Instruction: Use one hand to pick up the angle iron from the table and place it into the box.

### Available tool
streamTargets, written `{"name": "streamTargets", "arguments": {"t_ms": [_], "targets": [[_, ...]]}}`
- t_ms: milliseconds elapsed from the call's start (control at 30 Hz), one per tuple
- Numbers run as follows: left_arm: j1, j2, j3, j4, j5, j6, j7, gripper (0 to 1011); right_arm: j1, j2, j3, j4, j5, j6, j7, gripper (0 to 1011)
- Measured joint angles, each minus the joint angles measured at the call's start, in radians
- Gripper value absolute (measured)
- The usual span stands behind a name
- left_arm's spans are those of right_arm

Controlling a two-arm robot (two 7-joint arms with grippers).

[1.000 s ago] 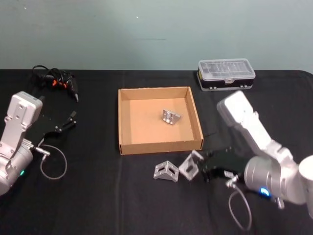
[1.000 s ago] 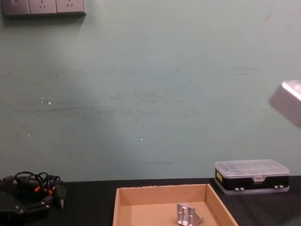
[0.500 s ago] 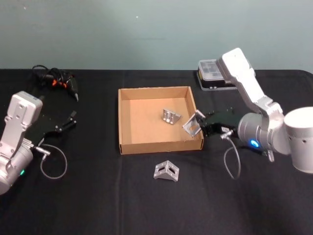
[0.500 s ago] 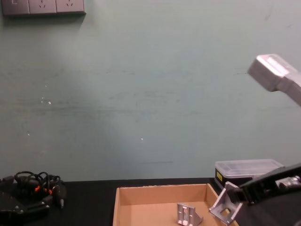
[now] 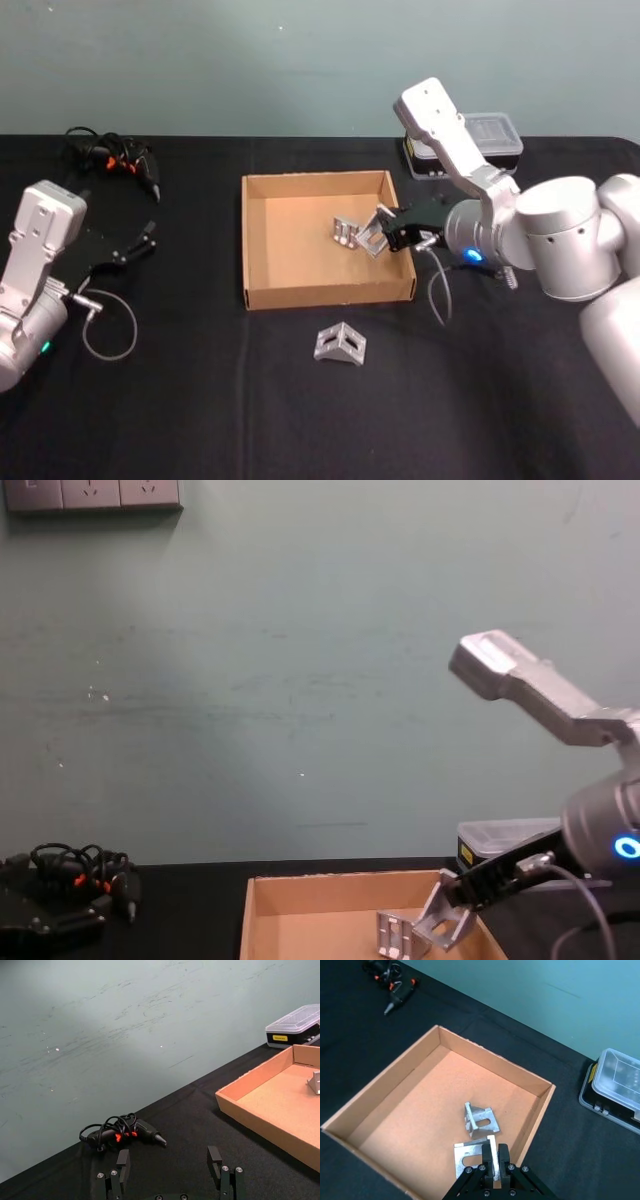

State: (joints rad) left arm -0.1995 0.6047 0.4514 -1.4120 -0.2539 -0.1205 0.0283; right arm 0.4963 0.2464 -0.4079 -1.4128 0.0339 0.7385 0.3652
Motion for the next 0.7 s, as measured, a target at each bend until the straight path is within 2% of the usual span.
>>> {"name": "streamTargets", "arguments": {"t_ms": [333, 700], "targets": [[0.000, 0.000, 0.000, 0.000, 0.000, 0.000, 0.000, 1011, 0.047, -0.053, -0.016, 0.128, -0.035, -0.017, 0.001, 80], [0.000, 0.000, 0.000, 0.000, 0.000, 0.000, 0.000, 1011, 0.053, -0.069, -0.013, 0.165, -0.050, -0.022, 0.011, 79]]}}
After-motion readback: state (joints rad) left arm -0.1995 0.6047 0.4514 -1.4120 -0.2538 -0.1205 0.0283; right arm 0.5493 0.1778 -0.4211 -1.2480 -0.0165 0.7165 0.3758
